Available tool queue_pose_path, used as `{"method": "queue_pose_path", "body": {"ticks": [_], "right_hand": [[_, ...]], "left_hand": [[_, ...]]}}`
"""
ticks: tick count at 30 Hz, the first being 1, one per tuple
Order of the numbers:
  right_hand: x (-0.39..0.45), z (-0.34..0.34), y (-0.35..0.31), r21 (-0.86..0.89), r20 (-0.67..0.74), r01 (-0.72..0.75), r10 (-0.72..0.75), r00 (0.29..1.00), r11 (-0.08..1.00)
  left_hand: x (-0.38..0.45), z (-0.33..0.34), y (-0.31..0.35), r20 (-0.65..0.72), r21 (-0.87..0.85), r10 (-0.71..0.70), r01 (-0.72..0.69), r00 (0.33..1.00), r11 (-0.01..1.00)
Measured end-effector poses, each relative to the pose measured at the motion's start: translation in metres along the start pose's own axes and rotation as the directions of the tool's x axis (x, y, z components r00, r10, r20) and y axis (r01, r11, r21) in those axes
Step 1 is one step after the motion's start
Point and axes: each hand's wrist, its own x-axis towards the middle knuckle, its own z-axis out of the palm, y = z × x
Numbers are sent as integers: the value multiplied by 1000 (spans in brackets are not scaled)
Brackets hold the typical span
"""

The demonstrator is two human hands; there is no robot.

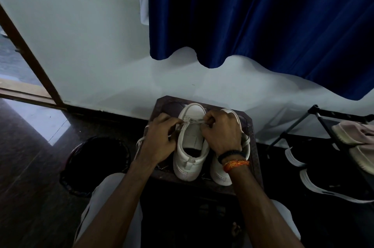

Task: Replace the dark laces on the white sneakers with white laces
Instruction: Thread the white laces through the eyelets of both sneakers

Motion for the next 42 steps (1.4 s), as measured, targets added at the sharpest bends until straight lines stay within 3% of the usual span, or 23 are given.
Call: {"method": "queue_pose_path", "body": {"ticks": [6,12,17,22,24,26,29,31,33,39,42], "right_hand": [[0,0,0,-11,4,10,-10,1000,1000],[-1,-1,-2,3,18,-55,55,998,999],[-2,-3,-5,-25,23,-40,41,999,999],[-4,-3,-9,-106,36,242,-239,970,964],[-8,-2,-12,-74,69,396,-391,918,915],[-10,-1,-11,-45,104,459,-453,885,887],[-9,-3,-8,31,114,429,-429,896,903],[-10,-5,-9,75,130,405,-411,902,911],[-10,-8,-9,113,142,376,-389,910,920],[-6,-12,-5,233,53,129,-145,988,964],[1,-16,-7,358,50,-44,27,998,933]], "left_hand": [[4,0,8,-90,17,42,-41,995,999],[-10,-3,9,-176,67,-191,205,966,976],[-9,1,12,-96,-35,-277,275,956,961],[-10,0,13,-8,-188,-311,304,950,934],[-10,-2,17,21,-248,-385,378,923,892],[-8,-2,22,49,-304,-483,474,874,827],[4,0,23,109,-519,-603,562,790,644],[14,-1,26,159,-671,-636,556,755,491],[27,-5,31,149,-759,-639,502,755,415],[70,-39,59,28,-798,-469,302,883,522],[86,-54,81,-40,-729,-338,204,940,654]]}}
